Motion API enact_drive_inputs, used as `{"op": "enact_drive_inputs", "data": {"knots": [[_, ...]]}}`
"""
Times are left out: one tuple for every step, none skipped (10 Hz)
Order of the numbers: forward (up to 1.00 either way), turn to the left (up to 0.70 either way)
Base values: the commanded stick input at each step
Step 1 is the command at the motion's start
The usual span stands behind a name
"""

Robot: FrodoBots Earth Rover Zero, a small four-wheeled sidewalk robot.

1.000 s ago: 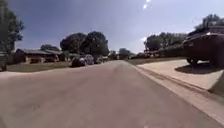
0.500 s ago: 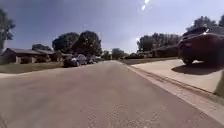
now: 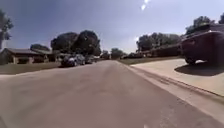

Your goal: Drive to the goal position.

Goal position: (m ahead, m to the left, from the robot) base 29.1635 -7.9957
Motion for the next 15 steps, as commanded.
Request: {"op": "enact_drive_inputs", "data": {"knots": [[0.7,0.0],[0.7,0.02],[0.7,0.1],[0.7,0.35],[0.7,0.35],[0.7,0.0],[0.7,0.0],[0.7,0.0],[0.7,0.0],[0.7,0.0],[0.7,0.0],[0.7,0.0],[0.7,0.0],[0.7,0.0],[0.7,0.0]]}}
